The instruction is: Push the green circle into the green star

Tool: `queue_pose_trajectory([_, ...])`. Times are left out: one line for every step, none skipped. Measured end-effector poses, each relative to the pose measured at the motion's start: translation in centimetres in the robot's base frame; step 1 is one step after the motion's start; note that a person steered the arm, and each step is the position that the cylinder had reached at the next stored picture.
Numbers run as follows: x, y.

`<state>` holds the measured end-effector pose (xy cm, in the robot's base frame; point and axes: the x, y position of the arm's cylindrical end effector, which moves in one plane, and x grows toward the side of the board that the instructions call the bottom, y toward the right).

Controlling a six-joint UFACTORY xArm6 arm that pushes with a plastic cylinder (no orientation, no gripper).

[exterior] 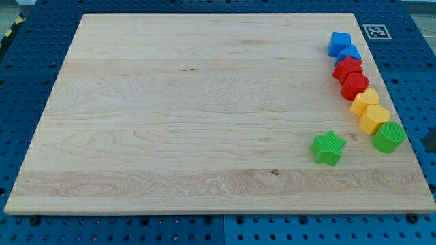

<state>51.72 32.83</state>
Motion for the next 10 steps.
queue_pose_trajectory([-0.5,-2.7])
queue_pose_trajectory([-0.4,-6.7])
queue_pose_trajectory([-0.3,-8.0])
queue_pose_trajectory([-0.2,-7.4])
queue_pose_trajectory([0.5,-6.6])
queue_pose_trajectory([0.7,-9.8])
queue_pose_trajectory([0.9,-11.9])
queue_pose_trajectory([0.9,-11.9])
queue_pose_trajectory([0.9,-10.3])
queue_pose_trajectory([2.0,-9.4])
